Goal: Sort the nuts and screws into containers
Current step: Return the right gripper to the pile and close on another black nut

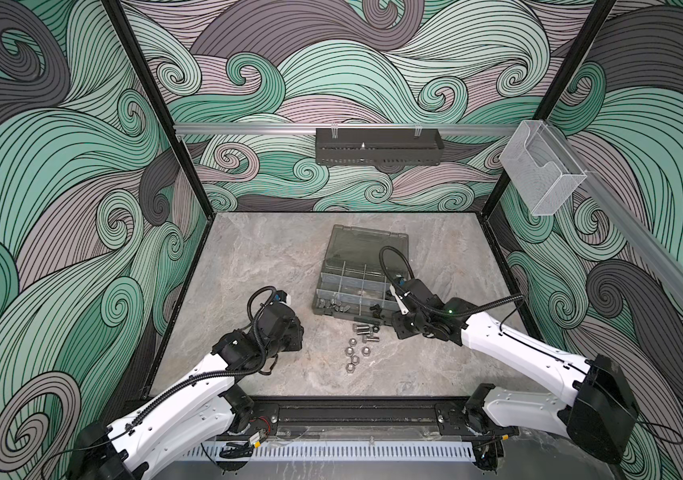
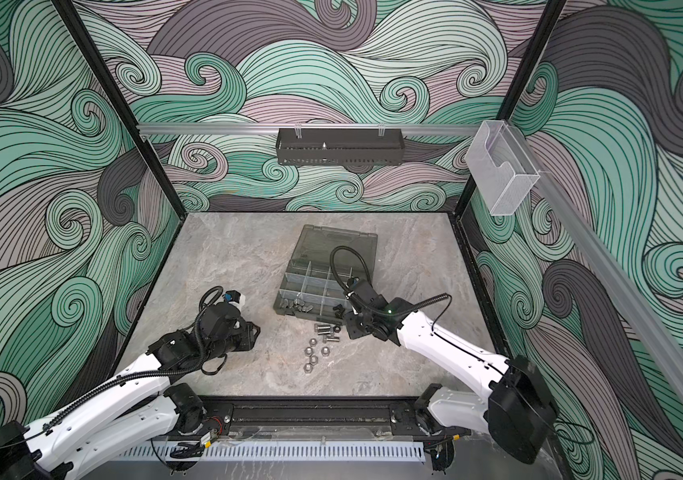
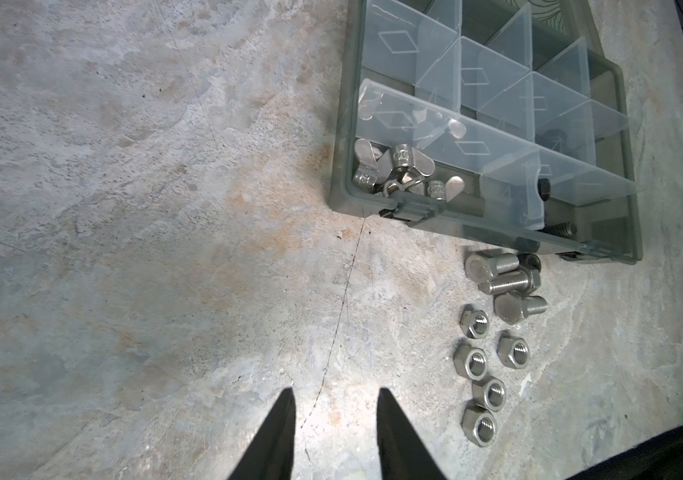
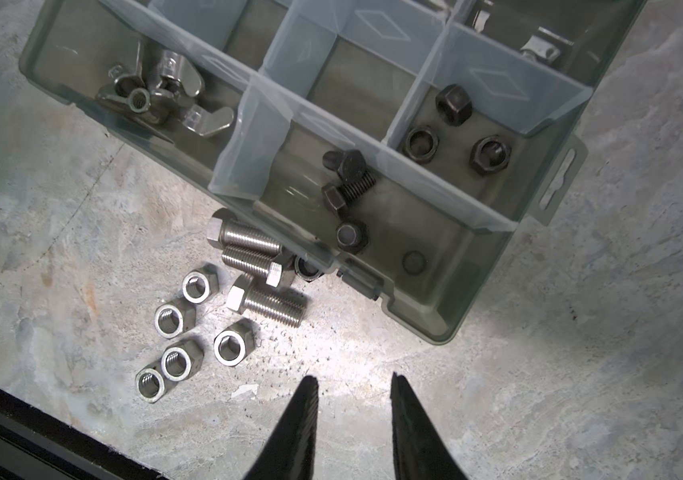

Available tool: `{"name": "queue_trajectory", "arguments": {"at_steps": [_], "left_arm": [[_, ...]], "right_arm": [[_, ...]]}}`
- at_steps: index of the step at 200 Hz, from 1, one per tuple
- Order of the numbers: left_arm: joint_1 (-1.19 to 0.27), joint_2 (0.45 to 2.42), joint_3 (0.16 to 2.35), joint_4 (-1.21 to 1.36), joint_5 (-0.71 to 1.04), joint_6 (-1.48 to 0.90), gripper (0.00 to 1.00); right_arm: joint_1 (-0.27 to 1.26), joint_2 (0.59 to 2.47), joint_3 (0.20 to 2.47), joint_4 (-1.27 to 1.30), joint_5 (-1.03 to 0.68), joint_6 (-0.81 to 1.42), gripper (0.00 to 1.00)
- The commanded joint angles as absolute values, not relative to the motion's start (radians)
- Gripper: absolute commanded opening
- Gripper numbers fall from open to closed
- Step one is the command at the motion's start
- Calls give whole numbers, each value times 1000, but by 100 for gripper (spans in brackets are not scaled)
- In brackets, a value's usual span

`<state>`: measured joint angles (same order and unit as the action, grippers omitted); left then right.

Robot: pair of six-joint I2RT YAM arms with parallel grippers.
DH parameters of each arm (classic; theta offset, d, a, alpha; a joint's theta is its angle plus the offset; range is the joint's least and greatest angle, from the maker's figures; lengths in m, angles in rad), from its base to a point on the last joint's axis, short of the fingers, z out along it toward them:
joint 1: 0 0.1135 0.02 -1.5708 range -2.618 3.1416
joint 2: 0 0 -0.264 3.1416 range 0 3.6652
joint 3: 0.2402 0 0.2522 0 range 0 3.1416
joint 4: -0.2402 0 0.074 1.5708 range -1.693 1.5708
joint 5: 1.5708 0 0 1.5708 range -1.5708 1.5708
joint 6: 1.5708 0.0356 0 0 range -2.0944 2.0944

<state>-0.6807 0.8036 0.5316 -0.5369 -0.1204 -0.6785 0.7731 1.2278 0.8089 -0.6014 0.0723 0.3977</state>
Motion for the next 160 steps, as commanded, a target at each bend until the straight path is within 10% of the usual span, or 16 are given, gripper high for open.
{"name": "queue_trajectory", "arguments": {"at_steps": [1, 160], "left_arm": [[-670, 808, 536, -534, -127, -689, 37], [-670, 770, 550, -580, -141, -678, 37]], "right_arm": [[810, 1258, 795, -576, 98, 459, 31], [851, 1599, 863, -381, 129, 508, 31]]}}
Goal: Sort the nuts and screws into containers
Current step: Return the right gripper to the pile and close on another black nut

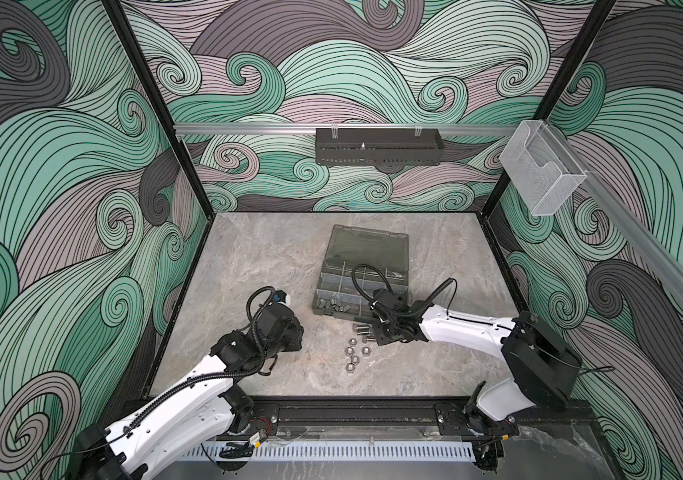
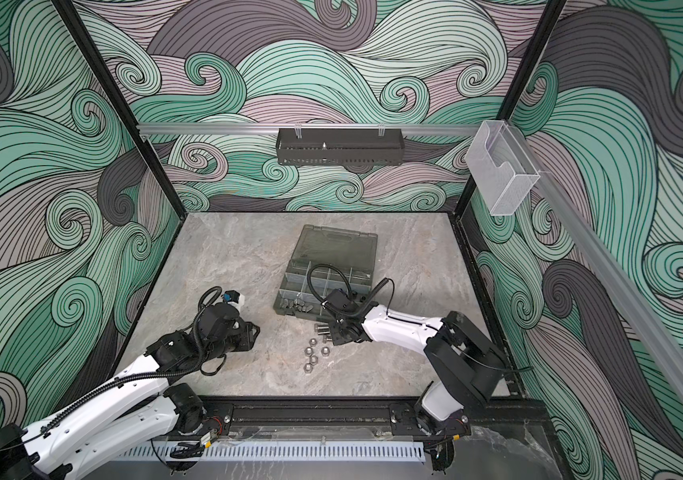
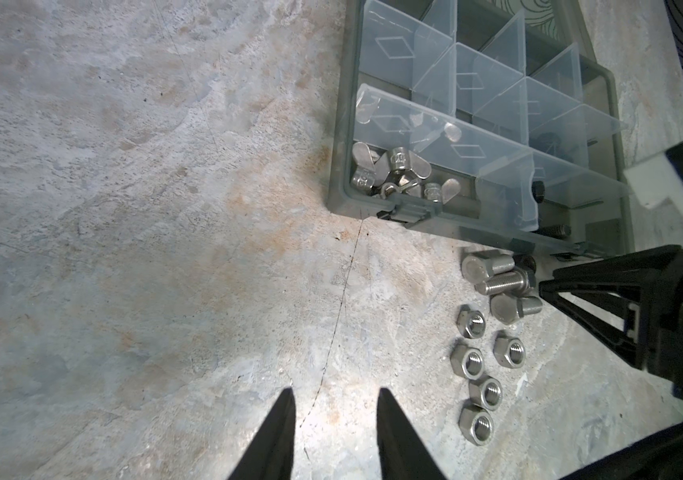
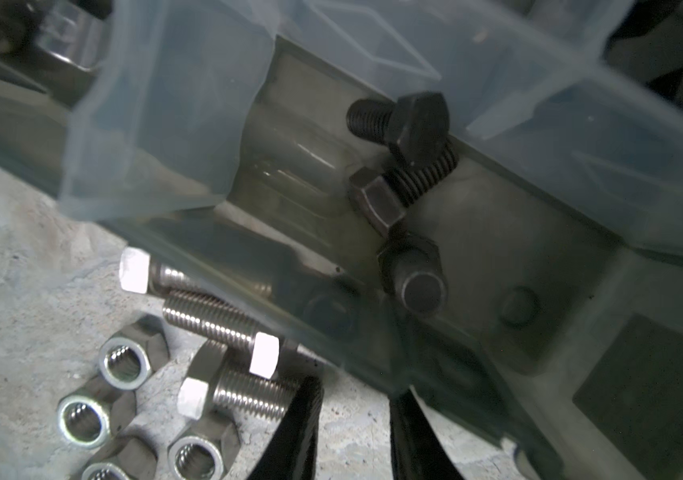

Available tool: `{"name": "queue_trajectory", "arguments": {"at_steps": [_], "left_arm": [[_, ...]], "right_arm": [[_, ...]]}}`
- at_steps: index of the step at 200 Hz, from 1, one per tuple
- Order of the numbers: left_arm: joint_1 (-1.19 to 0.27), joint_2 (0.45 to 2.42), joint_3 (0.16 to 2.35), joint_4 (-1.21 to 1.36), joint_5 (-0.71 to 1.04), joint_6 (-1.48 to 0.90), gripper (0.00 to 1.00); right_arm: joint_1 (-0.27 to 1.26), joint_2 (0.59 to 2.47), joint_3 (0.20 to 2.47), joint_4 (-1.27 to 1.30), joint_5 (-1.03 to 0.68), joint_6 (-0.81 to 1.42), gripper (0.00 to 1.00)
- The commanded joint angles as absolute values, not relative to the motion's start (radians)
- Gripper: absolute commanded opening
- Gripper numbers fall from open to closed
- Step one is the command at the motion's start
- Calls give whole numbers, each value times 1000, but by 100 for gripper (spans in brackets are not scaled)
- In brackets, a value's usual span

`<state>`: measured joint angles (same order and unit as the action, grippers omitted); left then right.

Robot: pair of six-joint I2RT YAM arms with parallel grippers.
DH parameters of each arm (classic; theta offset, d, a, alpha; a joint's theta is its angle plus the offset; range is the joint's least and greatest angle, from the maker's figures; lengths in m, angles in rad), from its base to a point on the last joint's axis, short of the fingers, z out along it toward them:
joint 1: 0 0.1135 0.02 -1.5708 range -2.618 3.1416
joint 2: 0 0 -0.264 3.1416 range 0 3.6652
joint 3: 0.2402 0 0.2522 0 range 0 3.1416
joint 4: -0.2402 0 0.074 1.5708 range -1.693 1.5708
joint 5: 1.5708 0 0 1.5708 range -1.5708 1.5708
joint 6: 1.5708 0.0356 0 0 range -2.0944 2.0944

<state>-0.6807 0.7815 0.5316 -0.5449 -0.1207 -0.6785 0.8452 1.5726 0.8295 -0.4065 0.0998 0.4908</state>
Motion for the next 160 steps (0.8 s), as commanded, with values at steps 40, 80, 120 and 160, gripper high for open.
{"name": "queue_trajectory", "arguments": {"at_steps": [40, 80, 120, 160], "left_arm": [[-670, 767, 555, -589, -144, -675, 37], [-670, 767, 555, -592, -145, -675, 37], [-670, 761, 555, -598, -146, -676, 37], [-670, 753, 555, -606, -149, -678, 37]], "right_arm": [[851, 1633, 894, -380, 155, 507, 33], [850, 1669, 912, -380, 172, 492, 34], [848, 1700, 923, -367, 167, 482, 33], [847, 1710, 925, -365, 155, 479, 26]]}}
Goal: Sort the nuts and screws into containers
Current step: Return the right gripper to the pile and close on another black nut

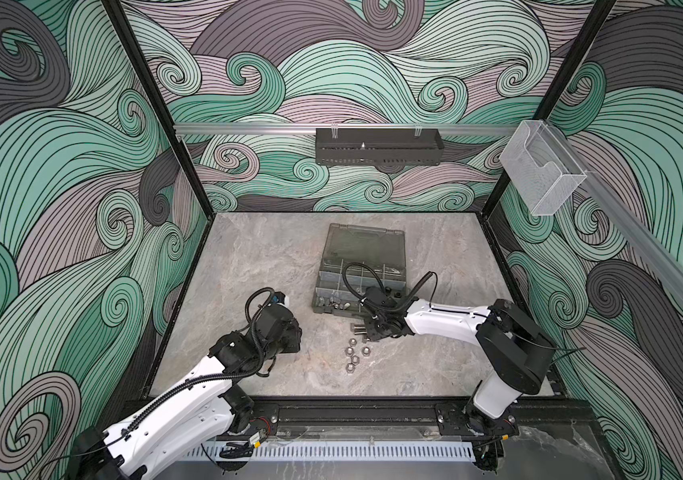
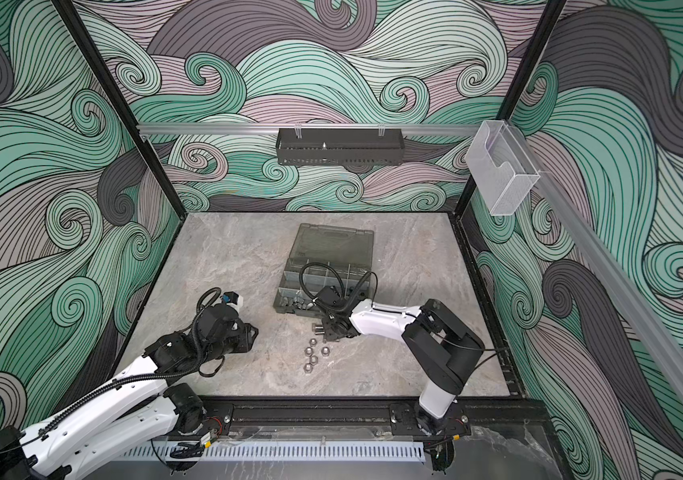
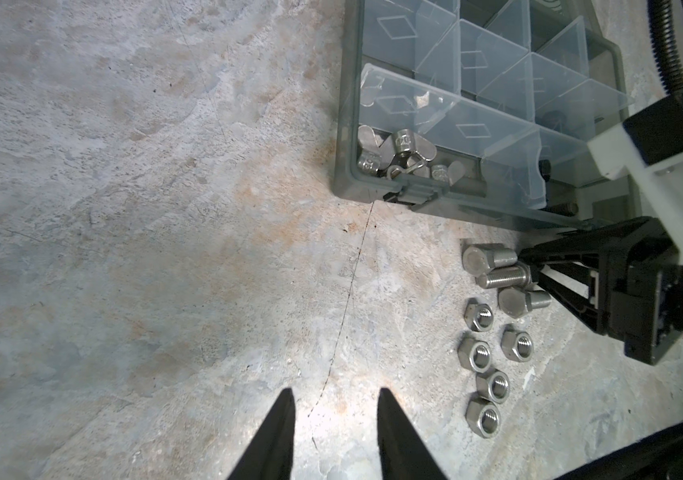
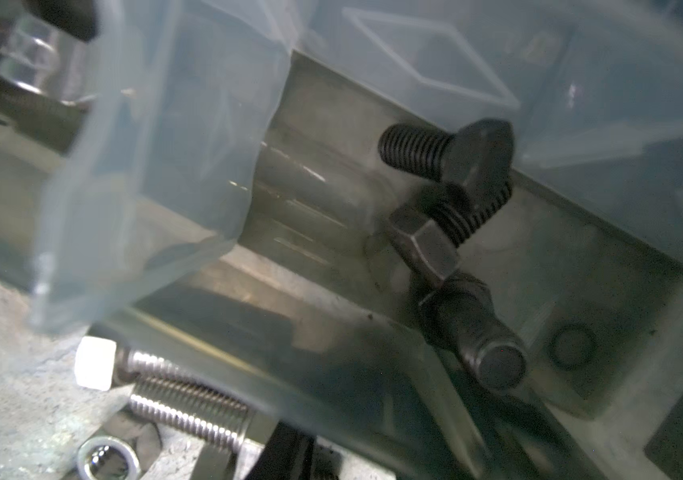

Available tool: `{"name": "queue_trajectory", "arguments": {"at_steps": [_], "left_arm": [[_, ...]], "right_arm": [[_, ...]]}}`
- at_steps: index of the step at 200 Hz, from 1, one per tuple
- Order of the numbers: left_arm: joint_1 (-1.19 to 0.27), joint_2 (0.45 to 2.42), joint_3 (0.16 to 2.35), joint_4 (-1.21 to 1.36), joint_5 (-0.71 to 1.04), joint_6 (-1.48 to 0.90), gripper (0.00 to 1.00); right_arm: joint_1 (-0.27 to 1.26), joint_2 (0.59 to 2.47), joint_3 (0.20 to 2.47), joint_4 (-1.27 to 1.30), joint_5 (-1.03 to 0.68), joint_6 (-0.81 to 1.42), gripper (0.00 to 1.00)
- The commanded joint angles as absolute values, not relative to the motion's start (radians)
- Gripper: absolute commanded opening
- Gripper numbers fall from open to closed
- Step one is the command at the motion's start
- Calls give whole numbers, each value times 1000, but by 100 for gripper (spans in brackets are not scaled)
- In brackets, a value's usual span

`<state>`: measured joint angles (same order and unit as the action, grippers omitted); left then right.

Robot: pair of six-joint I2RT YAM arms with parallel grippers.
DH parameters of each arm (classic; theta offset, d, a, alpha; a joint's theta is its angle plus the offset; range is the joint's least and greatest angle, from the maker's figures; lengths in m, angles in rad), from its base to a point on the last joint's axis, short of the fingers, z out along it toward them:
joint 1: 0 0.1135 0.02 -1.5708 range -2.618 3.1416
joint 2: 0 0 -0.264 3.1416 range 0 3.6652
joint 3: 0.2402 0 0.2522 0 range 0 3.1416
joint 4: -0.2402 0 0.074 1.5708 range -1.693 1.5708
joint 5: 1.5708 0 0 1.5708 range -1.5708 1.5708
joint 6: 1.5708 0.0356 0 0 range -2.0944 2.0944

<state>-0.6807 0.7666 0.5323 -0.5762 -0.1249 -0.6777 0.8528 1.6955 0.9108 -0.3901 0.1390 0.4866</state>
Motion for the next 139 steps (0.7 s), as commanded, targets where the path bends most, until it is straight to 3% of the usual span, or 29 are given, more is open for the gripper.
{"name": "queue_trajectory", "arguments": {"at_steps": [1, 67, 139], "left_arm": [[-670, 753, 555, -606, -149, -678, 37], [-670, 754, 553, -601, -150, -680, 37], [-669, 758, 539, -582, -147, -689, 37]], "right_arm": [[848, 1710, 925, -365, 155, 480, 26], [850, 1628, 862, -376, 141, 495, 20], [845, 1397, 847, -524, 182, 439, 21]]}}
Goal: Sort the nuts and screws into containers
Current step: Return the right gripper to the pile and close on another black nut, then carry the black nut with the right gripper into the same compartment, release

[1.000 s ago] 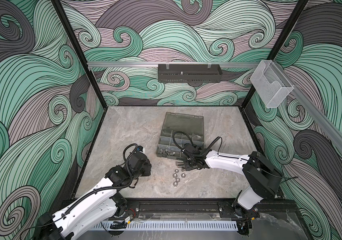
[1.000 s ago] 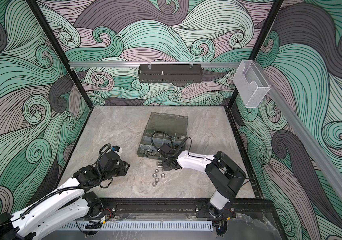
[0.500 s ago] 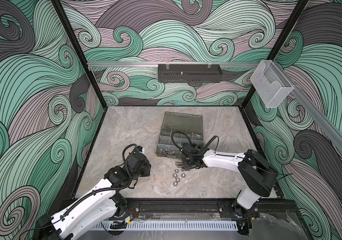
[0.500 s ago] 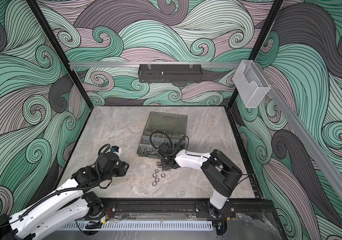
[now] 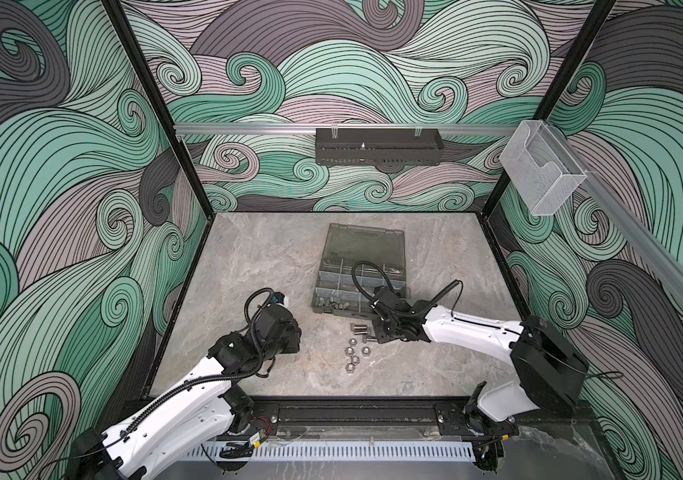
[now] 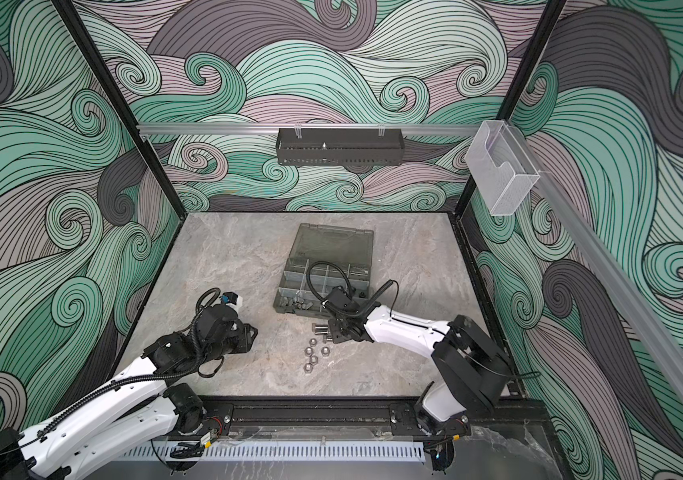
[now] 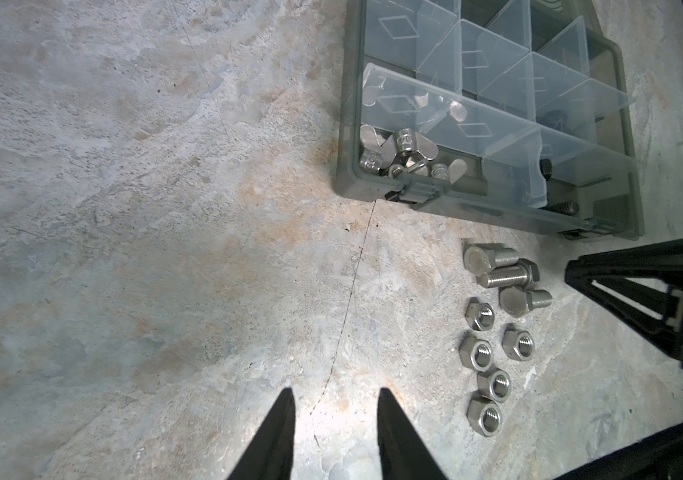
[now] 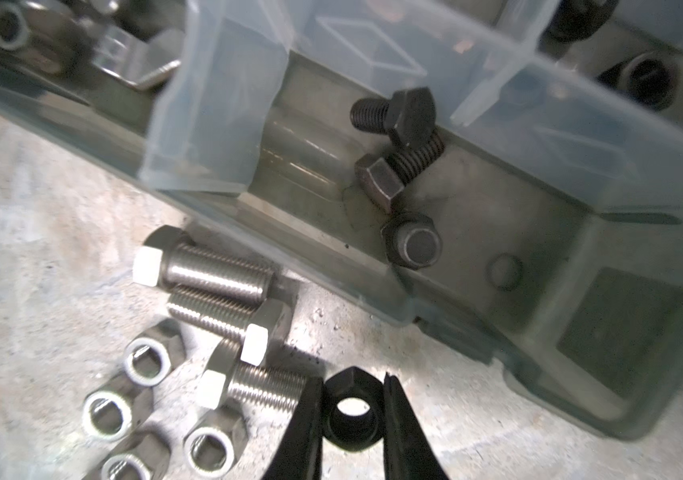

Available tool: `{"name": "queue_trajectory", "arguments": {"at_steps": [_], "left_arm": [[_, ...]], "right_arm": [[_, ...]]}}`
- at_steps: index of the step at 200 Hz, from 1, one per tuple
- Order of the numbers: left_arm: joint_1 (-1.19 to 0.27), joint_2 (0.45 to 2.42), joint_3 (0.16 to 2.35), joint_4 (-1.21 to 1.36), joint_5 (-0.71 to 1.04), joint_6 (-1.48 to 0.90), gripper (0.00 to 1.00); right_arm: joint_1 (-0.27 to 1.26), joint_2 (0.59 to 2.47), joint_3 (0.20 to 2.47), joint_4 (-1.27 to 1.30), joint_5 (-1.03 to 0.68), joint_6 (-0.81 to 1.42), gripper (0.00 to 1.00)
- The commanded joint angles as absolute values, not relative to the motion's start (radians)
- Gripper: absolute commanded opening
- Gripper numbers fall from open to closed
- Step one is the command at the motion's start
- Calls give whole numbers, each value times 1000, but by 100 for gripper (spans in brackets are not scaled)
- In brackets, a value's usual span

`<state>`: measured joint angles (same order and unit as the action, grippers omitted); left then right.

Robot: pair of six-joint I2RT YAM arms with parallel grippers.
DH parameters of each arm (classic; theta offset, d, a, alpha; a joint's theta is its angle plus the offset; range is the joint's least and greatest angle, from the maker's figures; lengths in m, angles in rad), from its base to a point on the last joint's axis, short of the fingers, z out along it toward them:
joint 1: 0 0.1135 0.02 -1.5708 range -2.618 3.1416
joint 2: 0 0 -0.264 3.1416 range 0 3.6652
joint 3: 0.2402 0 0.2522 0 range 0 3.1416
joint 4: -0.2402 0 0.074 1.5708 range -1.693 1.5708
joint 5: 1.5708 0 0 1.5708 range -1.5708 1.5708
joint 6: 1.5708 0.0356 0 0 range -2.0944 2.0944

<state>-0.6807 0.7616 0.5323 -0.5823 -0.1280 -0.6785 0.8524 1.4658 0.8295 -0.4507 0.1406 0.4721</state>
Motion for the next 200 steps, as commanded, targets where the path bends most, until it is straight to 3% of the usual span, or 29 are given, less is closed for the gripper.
{"name": "queue_trajectory", "arguments": {"at_steps": [1, 36, 130, 173, 200], "left_arm": [[-669, 759, 539, -582, -147, -689, 37], [-669, 760, 541, -581, -143, -688, 37], [-670, 745, 563, -603, -146, -688, 37], [-670, 744, 564, -607, -147, -686, 37], [-670, 749, 565, -604, -146, -683, 37]], "right_arm": [[843, 1394, 848, -525, 184, 437, 20], [740, 1364, 914, -535, 166, 371, 21], [524, 1618, 1122, -497, 88, 222, 21], [517, 1631, 1121, -492, 82, 221, 36], [514, 1617, 1120, -495, 79, 223, 39]]}}
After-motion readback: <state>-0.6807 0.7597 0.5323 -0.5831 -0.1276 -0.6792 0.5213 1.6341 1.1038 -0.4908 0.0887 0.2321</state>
